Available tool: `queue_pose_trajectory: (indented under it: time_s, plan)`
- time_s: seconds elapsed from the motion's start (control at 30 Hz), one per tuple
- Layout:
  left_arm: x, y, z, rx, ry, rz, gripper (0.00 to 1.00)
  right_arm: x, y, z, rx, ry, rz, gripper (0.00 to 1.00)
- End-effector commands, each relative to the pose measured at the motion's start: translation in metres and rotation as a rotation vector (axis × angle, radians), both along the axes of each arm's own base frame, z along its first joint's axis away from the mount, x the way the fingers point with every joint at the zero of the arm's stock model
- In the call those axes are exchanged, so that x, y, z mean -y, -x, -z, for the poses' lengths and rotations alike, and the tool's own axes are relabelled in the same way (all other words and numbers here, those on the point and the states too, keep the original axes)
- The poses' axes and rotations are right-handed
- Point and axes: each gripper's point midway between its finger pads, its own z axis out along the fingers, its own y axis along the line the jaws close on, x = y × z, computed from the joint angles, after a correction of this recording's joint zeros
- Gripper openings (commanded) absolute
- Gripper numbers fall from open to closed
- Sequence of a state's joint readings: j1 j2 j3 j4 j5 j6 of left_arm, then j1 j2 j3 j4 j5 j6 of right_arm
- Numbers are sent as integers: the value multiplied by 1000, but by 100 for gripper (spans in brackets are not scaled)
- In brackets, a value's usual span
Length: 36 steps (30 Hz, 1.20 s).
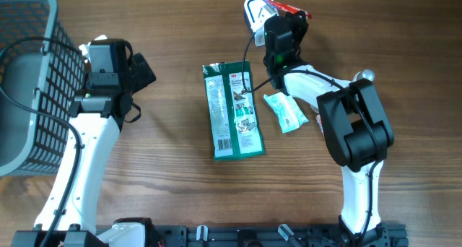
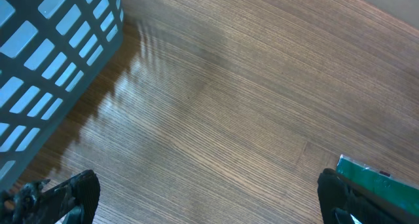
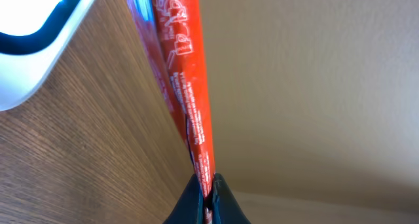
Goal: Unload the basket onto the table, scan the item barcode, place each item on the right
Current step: 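Grasp the red tube and raise it to the scanner window, then lay the red tube on the table right of the gloves and release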
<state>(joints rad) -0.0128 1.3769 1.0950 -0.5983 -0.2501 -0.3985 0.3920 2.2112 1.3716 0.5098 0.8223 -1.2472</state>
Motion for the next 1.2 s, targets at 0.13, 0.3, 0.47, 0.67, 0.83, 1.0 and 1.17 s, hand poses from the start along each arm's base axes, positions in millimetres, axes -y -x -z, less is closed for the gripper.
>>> queue_pose_trajectory:
  time_s: [0.13,0.3,0.47,0.67,0.83,1.0,1.17]
  plan:
    - [-4,-1,-3,7,-11,-11,100,-19,-1,31,-79,-106,-83,4]
    - [-4,-1,-3,7,-11,-11,100,-22,3,7,-9,-190,-44,4]
    - [-4,-1,-3,7,-11,-11,100,-31,27,-113,164,-470,-97,4]
    - [-4,-1,-3,7,-11,-11,100,-78,145,-123,-301,-1160,-157,4]
    - [-4,-1,-3,7,-11,-11,100,-65,264,-28,-840,-1260,323,4]
    - [-4,-1,-3,7,-10,-11,100,-20,288,31,-699,-1208,694,13]
    - [-4,-1,-3,7,-11,-11,100,-24,286,49,-700,-1238,669,75]
